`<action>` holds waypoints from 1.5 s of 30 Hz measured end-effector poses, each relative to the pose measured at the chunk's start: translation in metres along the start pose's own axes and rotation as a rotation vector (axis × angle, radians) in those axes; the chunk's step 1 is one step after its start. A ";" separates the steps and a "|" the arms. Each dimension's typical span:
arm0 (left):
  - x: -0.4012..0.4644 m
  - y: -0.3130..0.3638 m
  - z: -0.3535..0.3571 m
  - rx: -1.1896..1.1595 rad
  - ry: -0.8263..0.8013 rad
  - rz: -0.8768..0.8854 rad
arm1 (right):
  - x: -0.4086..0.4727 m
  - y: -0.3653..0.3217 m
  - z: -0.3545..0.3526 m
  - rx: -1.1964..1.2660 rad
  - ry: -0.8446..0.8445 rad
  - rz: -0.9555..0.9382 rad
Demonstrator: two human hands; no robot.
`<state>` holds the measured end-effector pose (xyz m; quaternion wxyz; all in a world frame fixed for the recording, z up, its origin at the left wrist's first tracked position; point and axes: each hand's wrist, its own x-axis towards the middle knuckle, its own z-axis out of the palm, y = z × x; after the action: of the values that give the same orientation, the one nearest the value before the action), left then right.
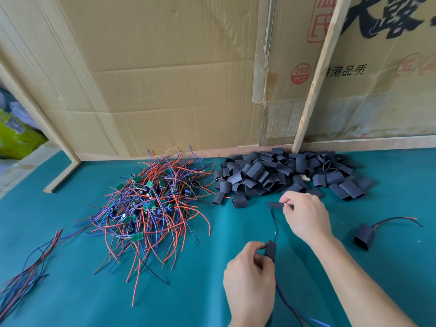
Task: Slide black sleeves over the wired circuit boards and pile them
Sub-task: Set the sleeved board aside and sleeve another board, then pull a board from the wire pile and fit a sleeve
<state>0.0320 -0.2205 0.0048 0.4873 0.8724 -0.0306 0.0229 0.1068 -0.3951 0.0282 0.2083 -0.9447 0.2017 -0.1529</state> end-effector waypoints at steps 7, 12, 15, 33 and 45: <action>-0.001 0.051 0.039 -0.121 -0.370 0.118 | -0.022 -0.005 -0.055 0.538 0.403 0.135; 0.016 0.052 0.035 -0.108 -0.595 0.311 | -0.058 -0.012 -0.055 0.906 0.329 0.082; 0.046 0.022 -0.008 -0.049 -0.202 0.234 | -0.073 -0.010 -0.027 1.010 0.168 0.079; 0.138 -0.060 -0.140 0.635 0.280 0.123 | -0.088 -0.011 0.013 0.690 -0.123 -0.033; 0.036 0.022 -0.038 -0.574 -0.107 -0.151 | -0.085 -0.003 0.016 0.872 0.016 0.134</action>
<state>0.0662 -0.2006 0.0466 0.7119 0.6989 0.0037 -0.0689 0.0395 -0.3494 -0.0020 0.5954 -0.7522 0.1805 -0.2173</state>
